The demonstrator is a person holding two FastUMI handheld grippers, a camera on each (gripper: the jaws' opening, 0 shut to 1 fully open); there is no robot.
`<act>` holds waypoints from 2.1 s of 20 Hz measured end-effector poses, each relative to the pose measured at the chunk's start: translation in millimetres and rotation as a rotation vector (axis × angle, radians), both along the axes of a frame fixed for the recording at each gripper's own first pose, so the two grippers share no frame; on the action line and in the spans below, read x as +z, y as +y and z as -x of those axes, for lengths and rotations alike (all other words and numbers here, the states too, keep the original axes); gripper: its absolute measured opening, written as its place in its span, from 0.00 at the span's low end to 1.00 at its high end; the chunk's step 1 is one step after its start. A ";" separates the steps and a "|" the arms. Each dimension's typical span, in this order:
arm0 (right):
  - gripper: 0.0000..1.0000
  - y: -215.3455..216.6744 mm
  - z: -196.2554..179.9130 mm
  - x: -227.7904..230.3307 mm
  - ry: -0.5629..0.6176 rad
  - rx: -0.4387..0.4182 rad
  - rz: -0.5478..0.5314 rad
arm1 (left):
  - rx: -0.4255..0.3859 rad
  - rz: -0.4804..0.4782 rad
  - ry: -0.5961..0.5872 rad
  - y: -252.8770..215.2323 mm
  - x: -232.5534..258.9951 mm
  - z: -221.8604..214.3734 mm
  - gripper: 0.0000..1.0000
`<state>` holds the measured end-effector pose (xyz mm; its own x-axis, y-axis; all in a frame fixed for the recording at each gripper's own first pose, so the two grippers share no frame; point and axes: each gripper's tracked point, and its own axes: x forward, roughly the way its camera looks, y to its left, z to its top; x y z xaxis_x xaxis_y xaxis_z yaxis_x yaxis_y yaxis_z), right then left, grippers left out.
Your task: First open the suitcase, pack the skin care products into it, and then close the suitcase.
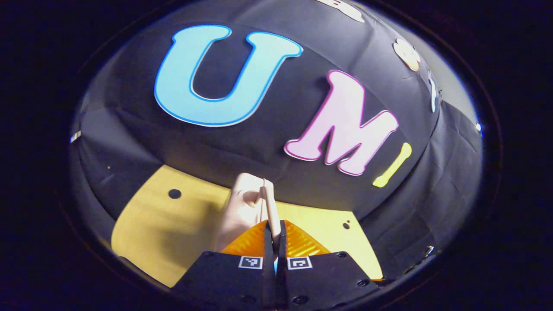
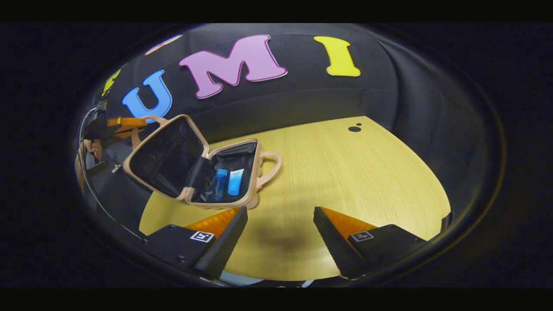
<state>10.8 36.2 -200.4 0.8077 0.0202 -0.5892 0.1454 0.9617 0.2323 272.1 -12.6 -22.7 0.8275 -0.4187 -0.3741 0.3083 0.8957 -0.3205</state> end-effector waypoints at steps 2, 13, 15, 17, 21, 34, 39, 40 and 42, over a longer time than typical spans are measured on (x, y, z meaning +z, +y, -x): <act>0.98 -5.3 8.1 11.4 -0.024 -0.013 -0.004 | -0.081 0.035 0.022 -52.1 -21.4 14.1 0.06; 0.98 -50.7 24.0 62.6 -0.131 -0.076 -0.007 | -0.246 -0.257 0.268 -201.6 -240.2 36.8 0.09; 0.98 -68.5 8.1 89.6 -0.192 -0.074 0.035 | -0.259 -0.165 0.247 -217.5 -225.4 42.4 0.29; 0.98 -77.5 -4.0 118.2 -0.255 -0.077 0.062 | -0.226 -0.139 0.142 -213.3 -185.1 44.4 0.62; 0.97 -76.1 -24.0 186.5 -0.439 0.002 0.236 | -0.124 -0.202 -0.221 -173.1 -61.8 70.8 0.96; 0.97 21.1 -11.7 286.9 -0.748 0.099 0.228 | 0.222 -0.258 -0.593 -68.6 45.1 202.8 0.96; 0.97 19.4 13.2 258.9 -0.734 0.099 0.318 | 0.262 -0.285 -0.585 -46.0 35.7 212.9 0.96; 0.97 21.5 15.2 256.1 -0.724 0.096 0.301 | 0.258 -0.278 -0.580 -47.3 34.8 212.0 0.96; 0.97 19.7 14.6 252.6 -0.701 0.080 0.284 | 0.248 -0.275 -0.572 -48.8 34.1 211.1 0.96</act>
<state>-3.8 56.0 52.2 0.9974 0.0187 0.0699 -0.0178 0.9998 -0.0133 61.0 -61.4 11.4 0.9859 -0.1435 0.0855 0.1367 0.9873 0.0814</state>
